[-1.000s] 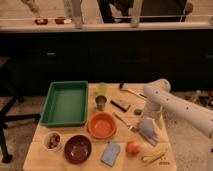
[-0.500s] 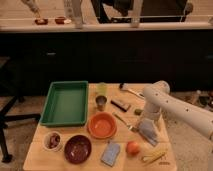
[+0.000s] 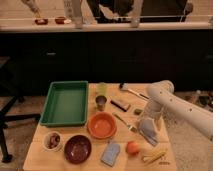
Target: Place towel in plastic cup
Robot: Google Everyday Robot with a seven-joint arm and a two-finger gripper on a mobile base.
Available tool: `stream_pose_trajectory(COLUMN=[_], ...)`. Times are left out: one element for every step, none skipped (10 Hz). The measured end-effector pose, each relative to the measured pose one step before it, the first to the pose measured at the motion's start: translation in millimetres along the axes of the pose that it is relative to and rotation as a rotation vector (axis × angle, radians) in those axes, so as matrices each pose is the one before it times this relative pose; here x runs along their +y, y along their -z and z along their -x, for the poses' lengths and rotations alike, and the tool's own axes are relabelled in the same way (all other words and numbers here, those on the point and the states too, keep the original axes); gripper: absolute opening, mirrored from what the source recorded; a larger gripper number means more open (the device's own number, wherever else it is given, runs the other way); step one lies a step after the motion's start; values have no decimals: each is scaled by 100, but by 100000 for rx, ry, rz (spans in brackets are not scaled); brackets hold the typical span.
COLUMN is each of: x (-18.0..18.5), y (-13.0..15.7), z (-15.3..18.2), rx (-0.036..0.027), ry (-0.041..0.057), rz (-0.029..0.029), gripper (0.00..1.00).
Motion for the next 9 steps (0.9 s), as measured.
stream_pose_trajectory(x=[-56, -43, 64, 79, 82, 198, 93, 125, 19], y=[-135, -190, -315, -241, -255, -209, -110, -151, -61], z=[5, 45, 9, 22, 13, -37, -109, -143, -122], rx=[-394, -402, -102, 58, -51, -182, -80, -216, -383], ry=[294, 514, 534, 415, 367, 46, -203, -340, -38], rz=[303, 595, 1135, 900, 812, 718, 300, 382, 305], gripper=[80, 80, 80, 80, 80, 80, 80, 78, 71])
